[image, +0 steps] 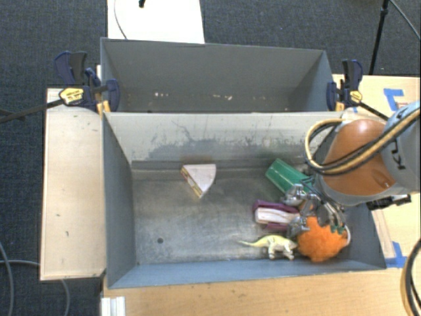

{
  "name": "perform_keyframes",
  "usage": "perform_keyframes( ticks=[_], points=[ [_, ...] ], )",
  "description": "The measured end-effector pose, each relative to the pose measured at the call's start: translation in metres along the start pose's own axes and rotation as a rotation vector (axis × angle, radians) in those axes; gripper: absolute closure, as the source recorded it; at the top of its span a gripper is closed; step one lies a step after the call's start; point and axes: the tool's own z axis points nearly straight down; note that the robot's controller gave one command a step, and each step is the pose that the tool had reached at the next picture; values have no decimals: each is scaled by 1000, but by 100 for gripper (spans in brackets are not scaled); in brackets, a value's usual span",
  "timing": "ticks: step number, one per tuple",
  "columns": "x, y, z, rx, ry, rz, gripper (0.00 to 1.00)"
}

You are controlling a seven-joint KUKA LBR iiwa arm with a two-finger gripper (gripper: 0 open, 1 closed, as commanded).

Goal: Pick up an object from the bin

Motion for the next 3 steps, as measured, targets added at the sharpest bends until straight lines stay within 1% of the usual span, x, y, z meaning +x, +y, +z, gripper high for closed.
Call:
perform_keyframes(
  ticks=[3],
  points=[
    [0, 0, 0, 0, 0, 0, 100]
  ],
)
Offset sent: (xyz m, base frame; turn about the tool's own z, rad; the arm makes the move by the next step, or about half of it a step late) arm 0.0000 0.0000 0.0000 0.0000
